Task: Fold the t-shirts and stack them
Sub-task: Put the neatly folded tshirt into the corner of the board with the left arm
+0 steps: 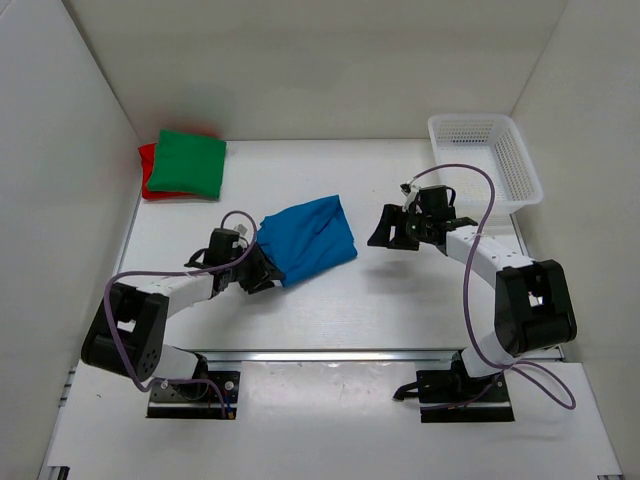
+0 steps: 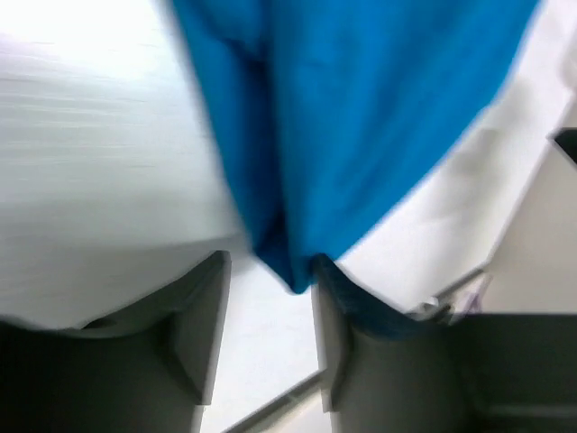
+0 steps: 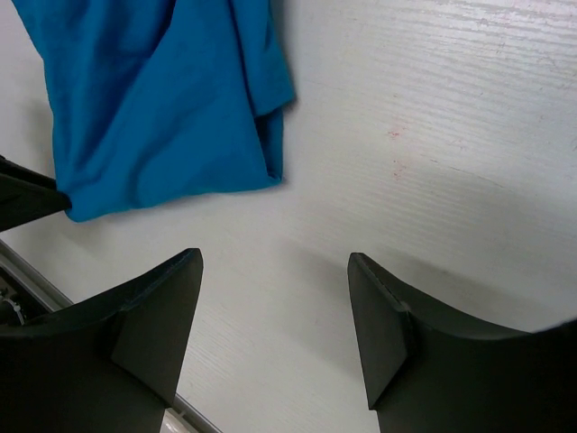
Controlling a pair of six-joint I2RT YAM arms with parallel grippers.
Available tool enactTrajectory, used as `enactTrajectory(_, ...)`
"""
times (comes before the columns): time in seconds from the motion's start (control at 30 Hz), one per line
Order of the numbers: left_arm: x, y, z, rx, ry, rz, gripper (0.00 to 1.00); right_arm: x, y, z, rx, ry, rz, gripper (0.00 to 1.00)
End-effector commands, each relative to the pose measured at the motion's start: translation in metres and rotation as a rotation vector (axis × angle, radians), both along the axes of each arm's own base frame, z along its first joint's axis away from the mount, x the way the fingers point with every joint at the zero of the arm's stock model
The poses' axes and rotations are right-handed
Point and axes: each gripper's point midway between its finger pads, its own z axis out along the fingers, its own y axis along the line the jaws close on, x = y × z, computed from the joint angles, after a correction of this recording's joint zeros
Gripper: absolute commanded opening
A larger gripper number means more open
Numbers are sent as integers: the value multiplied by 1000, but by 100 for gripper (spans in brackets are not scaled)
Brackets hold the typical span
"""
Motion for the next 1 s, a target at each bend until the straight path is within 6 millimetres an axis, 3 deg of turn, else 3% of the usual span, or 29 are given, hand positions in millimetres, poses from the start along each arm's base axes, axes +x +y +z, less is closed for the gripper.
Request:
enactTrajectory(0.0, 28, 12, 30, 5, -150, 69, 62, 5, 7, 11, 18, -51, 17, 63)
enactTrajectory(0.13, 50, 29, 49, 62, -242, 152, 76, 1, 10, 7, 32, -41, 23, 64)
enactTrajectory(0.23, 61, 32, 51, 91, -270, 174, 79, 2, 12, 8, 38, -36, 24, 63)
enactTrajectory(0.37, 76, 25, 37, 166, -237, 138, 83, 1, 13, 8, 40, -28, 26, 63)
enactTrajectory(0.67, 70, 24, -24, 275, -52, 102, 81, 5, 10, 16, 54, -44, 13, 63)
enactTrajectory(0.87, 76, 2, -38, 282, -29, 60, 79, 5, 9, 15, 59, -41, 7, 62)
enactTrajectory(0.97, 85, -6, -41, 286, -26, 42, 71, 5, 8, 16, 70, -43, 4, 63)
